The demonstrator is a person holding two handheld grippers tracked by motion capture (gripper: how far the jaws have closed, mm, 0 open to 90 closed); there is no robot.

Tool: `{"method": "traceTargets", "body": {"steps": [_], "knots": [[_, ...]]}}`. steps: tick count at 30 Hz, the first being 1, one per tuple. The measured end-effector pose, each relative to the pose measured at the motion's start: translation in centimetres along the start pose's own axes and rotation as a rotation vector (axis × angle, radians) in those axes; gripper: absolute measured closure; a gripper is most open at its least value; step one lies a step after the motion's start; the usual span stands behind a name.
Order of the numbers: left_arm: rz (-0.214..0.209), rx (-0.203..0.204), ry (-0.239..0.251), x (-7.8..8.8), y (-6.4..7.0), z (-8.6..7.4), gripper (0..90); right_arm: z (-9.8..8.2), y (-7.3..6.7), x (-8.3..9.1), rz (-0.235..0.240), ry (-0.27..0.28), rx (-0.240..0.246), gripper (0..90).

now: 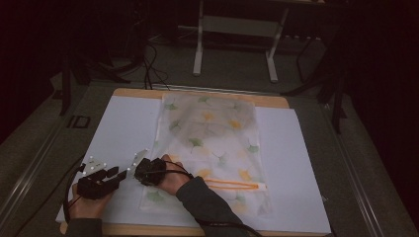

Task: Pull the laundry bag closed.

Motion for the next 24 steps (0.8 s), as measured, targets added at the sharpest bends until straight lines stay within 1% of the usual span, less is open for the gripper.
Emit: {"method": "traceTargets", "body": {"steps": [4,7,14,18,20,24], "knots": [[0.000,-0.003,-0.002,0.0,0.0,0.0,62.1,0.0,0.0,0.4,-0.003,0.007,0.003,82.8],[-0.002,-0.003,-0.003,0.0,0.0,0.0,62.1,0.0,0.1,0.7,-0.003,0.022,0.000,82.8],[0.000,-0.001,-0.002,0.0,0.0,0.0,62.0,-0.5,0.2,1.6,-0.006,0.032,-0.005,82.7],[-0.001,0.000,-0.003,-0.1,0.1,0.0,62.0,-1.1,0.3,2.1,-0.010,0.034,0.001,83.0],[-0.002,-0.001,-0.003,-0.1,0.1,0.0,62.0,-1.7,0.5,2.3,-0.008,0.032,-0.004,82.9],[-0.002,-0.003,-0.005,-0.1,0.1,0.0,62.0,-2.3,0.7,2.3,-0.001,0.024,-0.012,82.9]]}}
Point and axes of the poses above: each handheld gripper's, and its own axes: x roughly backward along the jaws, z roughly out of its top, y roughly to its right, the point moved 3 cm from there along -x, roughly forward along the jaws, and after that the axes turned 6 degrees about -x, right-handed, at the moved point
